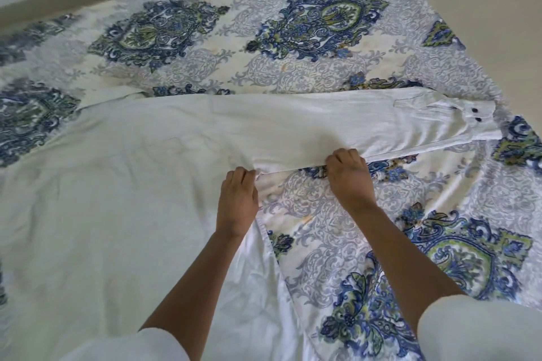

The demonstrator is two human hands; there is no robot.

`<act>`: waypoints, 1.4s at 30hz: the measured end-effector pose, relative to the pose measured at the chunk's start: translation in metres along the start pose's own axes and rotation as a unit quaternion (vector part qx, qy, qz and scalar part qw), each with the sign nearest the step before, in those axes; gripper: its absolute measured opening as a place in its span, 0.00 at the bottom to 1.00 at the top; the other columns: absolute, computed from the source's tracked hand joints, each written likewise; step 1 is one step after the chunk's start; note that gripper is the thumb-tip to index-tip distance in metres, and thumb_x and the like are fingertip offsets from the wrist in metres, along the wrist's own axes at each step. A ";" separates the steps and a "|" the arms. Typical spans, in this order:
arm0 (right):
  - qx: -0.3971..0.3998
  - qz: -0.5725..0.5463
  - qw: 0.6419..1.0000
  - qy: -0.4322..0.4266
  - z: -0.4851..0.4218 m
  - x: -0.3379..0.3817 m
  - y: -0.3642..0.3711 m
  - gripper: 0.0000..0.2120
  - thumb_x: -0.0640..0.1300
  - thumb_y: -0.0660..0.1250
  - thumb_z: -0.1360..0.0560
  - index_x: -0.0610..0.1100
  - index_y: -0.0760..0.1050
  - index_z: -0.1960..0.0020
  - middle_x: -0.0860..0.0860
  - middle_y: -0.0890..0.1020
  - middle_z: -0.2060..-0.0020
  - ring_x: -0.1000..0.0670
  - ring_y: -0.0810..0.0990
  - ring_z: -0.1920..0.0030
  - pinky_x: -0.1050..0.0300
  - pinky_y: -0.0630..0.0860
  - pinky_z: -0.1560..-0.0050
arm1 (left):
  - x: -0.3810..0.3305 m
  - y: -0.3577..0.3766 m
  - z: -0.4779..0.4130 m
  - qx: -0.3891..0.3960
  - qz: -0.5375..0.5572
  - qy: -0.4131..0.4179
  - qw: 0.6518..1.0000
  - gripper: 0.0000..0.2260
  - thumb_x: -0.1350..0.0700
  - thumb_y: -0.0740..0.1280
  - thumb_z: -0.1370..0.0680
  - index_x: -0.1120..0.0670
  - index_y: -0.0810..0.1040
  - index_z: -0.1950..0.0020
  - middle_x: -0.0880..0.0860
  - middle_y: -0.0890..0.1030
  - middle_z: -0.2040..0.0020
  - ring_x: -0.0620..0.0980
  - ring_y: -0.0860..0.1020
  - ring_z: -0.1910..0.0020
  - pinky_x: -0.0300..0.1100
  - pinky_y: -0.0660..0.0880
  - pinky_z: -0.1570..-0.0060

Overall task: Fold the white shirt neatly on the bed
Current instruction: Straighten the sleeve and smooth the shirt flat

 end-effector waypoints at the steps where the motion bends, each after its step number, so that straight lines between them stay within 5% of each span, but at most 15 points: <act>1: -0.016 -0.009 1.000 0.009 -0.001 -0.001 -0.001 0.07 0.29 0.68 0.38 0.36 0.77 0.62 0.42 0.79 0.64 0.41 0.78 0.62 0.51 0.78 0.62 | 0.001 0.001 0.003 0.005 0.035 -0.007 0.999 0.13 0.66 0.62 0.28 0.61 0.79 0.46 0.59 0.77 0.58 0.59 0.76 0.60 0.49 0.77 0.61; 4: -0.072 -0.043 0.994 0.076 -0.001 0.022 -0.007 0.08 0.32 0.62 0.36 0.36 0.79 0.61 0.42 0.81 0.62 0.40 0.80 0.60 0.46 0.80 0.57 | -0.003 0.005 0.010 0.035 0.090 -0.014 0.995 0.21 0.57 0.52 0.26 0.62 0.76 0.39 0.60 0.78 0.51 0.60 0.75 0.53 0.50 0.76 0.52; 7: -0.028 -0.078 0.996 -0.022 -0.006 0.079 0.003 0.16 0.38 0.57 0.29 0.37 0.79 0.47 0.40 0.82 0.47 0.40 0.80 0.44 0.41 0.77 0.44 | -0.014 0.008 0.021 0.036 0.157 -0.016 0.987 0.20 0.60 0.54 0.25 0.61 0.75 0.37 0.61 0.77 0.47 0.58 0.75 0.49 0.45 0.75 0.46; 9: 0.093 -0.079 0.990 -0.076 -0.006 0.096 0.016 0.24 0.44 0.50 0.25 0.44 0.67 0.30 0.46 0.67 0.29 0.44 0.63 0.27 0.42 0.60 0.29 | -0.016 0.002 0.027 0.015 0.263 -0.075 0.962 0.20 0.66 0.55 0.26 0.61 0.74 0.35 0.58 0.75 0.45 0.50 0.73 0.45 0.31 0.70 0.42; 11: 0.154 -0.030 0.987 -0.023 -0.004 0.078 0.031 0.25 0.45 0.46 0.20 0.51 0.49 0.24 0.54 0.47 0.24 0.49 0.44 0.24 0.47 0.44 0.24 | -0.013 -0.005 0.038 -0.029 0.348 -0.135 0.927 0.21 0.68 0.54 0.27 0.61 0.73 0.36 0.55 0.73 0.43 0.46 0.74 0.43 0.31 0.69 0.39; 13: 0.129 -0.032 0.987 0.092 0.006 0.062 0.027 0.25 0.49 0.41 0.21 0.50 0.52 0.25 0.50 0.52 0.24 0.48 0.47 0.24 0.47 0.44 0.25 | -0.001 -0.013 0.050 -0.090 0.404 -0.191 0.890 0.20 0.70 0.53 0.27 0.60 0.74 0.39 0.55 0.72 0.42 0.47 0.75 0.42 0.37 0.72 0.39; 15: 0.023 -0.073 0.987 0.143 0.016 0.072 0.013 0.28 0.51 0.41 0.23 0.42 0.69 0.32 0.41 0.69 0.30 0.41 0.64 0.28 0.43 0.56 0.27 | 0.012 -0.016 0.061 -0.112 0.432 -0.230 0.865 0.17 0.71 0.54 0.25 0.60 0.74 0.40 0.55 0.74 0.44 0.44 0.76 0.44 0.40 0.73 0.40; 18: -0.018 -0.155 0.985 0.080 0.035 0.119 0.009 0.17 0.44 0.52 0.22 0.38 0.77 0.48 0.42 0.81 0.50 0.42 0.79 0.47 0.45 0.78 0.47 | 0.024 -0.023 0.067 -0.076 0.352 -0.213 0.908 0.15 0.70 0.56 0.23 0.62 0.76 0.40 0.56 0.78 0.43 0.49 0.76 0.42 0.39 0.71 0.37; 21: 0.075 -0.268 0.947 0.163 0.042 0.147 0.020 0.05 0.41 0.59 0.24 0.41 0.73 0.55 0.45 0.77 0.57 0.44 0.76 0.53 0.50 0.73 0.53 | 0.026 -0.036 0.046 0.022 0.311 -0.153 0.938 0.18 0.70 0.55 0.23 0.61 0.76 0.38 0.55 0.78 0.38 0.48 0.74 0.38 0.26 0.66 0.39; 25: 0.123 -0.280 0.910 0.279 0.040 0.144 0.026 0.07 0.39 0.59 0.24 0.41 0.75 0.50 0.46 0.80 0.56 0.44 0.78 0.53 0.54 0.73 0.56 | 0.038 -0.032 0.029 0.129 0.239 -0.053 0.961 0.23 0.69 0.52 0.27 0.58 0.76 0.36 0.56 0.78 0.37 0.51 0.75 0.37 0.48 0.72 0.38; 28: 0.082 -0.221 0.915 0.327 0.050 0.129 0.022 0.09 0.39 0.57 0.22 0.39 0.74 0.49 0.45 0.80 0.56 0.44 0.78 0.53 0.57 0.68 0.58 | 0.044 -0.024 0.038 0.158 0.203 -0.054 0.965 0.25 0.70 0.53 0.25 0.53 0.72 0.31 0.50 0.72 0.30 0.49 0.68 0.30 0.47 0.65 0.31; 34: 0.087 -0.240 0.923 0.287 0.057 0.148 0.020 0.11 0.48 0.63 0.24 0.42 0.74 0.47 0.47 0.80 0.51 0.45 0.76 0.48 0.50 0.70 0.43 | 0.035 -0.016 0.044 0.192 0.115 -0.051 0.973 0.23 0.62 0.52 0.20 0.45 0.62 0.26 0.41 0.59 0.25 0.42 0.59 0.26 0.45 0.56 0.27; 39: 0.098 -0.225 0.918 0.311 0.051 0.143 0.028 0.02 0.40 0.59 0.26 0.46 0.70 0.56 0.49 0.75 0.60 0.46 0.75 0.55 0.50 0.69 0.40 | 0.036 -0.011 0.047 0.215 0.101 -0.073 0.969 0.23 0.57 0.53 0.19 0.39 0.57 0.26 0.36 0.55 0.25 0.42 0.56 0.26 0.44 0.53 0.29; 42: 0.104 -0.188 0.913 0.347 0.064 0.134 0.022 0.10 0.39 0.58 0.24 0.42 0.74 0.46 0.47 0.79 0.54 0.46 0.75 0.53 0.52 0.64 0.42 | 0.035 -0.008 0.044 0.235 0.089 -0.060 0.966 0.22 0.52 0.52 0.18 0.37 0.53 0.26 0.36 0.50 0.24 0.41 0.52 0.25 0.44 0.51 0.29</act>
Point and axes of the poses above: each hand's wrist, its own z-axis away from the middle knuckle, its own y-axis out of the palm, x = y × z, the point moved 2 cm from there along -z, towards the middle knuckle
